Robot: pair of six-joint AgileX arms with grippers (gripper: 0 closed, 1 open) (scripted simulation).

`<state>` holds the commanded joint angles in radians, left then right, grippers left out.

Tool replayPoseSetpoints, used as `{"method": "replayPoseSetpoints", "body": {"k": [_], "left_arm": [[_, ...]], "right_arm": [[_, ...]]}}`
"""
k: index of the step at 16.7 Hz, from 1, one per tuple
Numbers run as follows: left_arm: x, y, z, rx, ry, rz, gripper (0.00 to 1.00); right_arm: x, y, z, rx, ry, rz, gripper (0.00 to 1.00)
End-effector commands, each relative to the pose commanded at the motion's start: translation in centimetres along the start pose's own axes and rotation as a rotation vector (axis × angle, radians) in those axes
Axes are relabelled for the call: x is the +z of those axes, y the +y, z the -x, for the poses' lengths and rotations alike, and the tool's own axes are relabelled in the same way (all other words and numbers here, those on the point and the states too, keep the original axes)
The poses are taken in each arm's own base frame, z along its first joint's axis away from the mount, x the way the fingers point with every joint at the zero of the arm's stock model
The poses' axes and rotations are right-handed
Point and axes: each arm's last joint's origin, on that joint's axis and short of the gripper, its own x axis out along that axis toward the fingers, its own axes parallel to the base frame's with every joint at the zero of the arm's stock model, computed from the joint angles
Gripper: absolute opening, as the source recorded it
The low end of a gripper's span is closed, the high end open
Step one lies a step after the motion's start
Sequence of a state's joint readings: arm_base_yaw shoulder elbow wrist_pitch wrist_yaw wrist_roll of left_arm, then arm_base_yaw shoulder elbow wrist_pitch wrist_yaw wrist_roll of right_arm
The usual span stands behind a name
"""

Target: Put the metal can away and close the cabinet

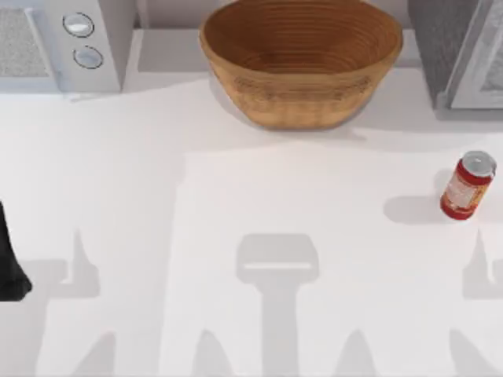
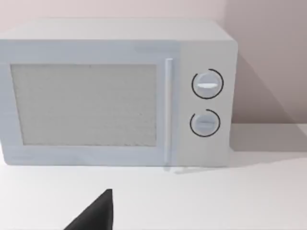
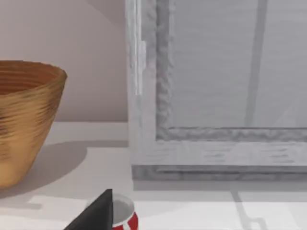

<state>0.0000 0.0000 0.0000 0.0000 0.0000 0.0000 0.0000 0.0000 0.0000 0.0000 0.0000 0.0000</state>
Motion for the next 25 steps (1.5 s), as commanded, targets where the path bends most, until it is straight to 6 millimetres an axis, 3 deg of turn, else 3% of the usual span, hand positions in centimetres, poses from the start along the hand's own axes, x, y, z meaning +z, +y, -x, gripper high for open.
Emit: {"method": "replayPoseSetpoints", "body": {"k": [7, 14, 19, 25], "left_arm": [[0.0, 0.0, 0.0, 0.000, 0.000, 0.000, 1.00], [0.0, 0.0, 0.0, 0.000, 0.000, 0.000, 1.00], [0.0, 0.0, 0.0, 0.000, 0.000, 0.000, 1.00], [0.0, 0.0, 0.0, 0.000, 0.000, 0.000, 1.00]], "right_arm": [[0.6, 0.2, -0.9, -0.001, 0.006, -0.003, 1.00], [0.7, 1.3, -4.9, -0.011, 0.059, -0.008, 1.00], [-1.4, 2.9, -8.4, -0.012, 0.104, -0.007, 1.00], [-5.8, 5.1, -11.0, -0.011, 0.151, -0.005, 1.00]]}}
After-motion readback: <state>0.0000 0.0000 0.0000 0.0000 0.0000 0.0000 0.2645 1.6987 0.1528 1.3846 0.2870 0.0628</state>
